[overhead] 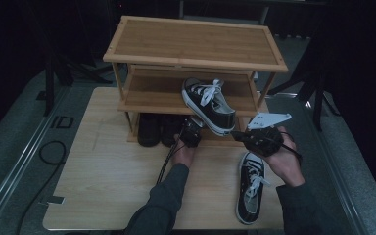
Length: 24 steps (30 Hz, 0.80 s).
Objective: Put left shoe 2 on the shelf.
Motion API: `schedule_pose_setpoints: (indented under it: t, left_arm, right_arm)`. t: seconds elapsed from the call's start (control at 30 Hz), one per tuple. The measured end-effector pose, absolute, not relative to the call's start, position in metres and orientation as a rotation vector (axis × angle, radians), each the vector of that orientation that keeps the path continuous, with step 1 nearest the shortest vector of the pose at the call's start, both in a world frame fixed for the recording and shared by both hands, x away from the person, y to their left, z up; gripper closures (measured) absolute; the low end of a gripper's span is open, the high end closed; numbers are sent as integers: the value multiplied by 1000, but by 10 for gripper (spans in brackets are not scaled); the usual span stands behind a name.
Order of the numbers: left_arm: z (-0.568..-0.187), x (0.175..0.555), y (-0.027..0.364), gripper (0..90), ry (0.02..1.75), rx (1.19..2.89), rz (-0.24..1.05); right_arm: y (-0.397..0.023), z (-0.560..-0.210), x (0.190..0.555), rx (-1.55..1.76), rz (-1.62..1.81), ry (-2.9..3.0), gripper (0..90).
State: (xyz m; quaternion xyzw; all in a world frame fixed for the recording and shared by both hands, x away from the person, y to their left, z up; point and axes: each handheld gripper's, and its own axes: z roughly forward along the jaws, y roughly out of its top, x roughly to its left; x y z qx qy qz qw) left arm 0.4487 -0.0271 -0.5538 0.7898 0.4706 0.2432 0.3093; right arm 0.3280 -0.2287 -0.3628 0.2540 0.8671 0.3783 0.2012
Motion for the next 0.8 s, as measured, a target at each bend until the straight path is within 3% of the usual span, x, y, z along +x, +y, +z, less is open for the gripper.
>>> schedule_pose_setpoints:
  t: [0.8]
  left_arm:
    - [-553, 437, -28, 898, 1285, 2048, 595]
  right_arm:
    - [-226, -362, 327, 702, 1086, 2407, 900]
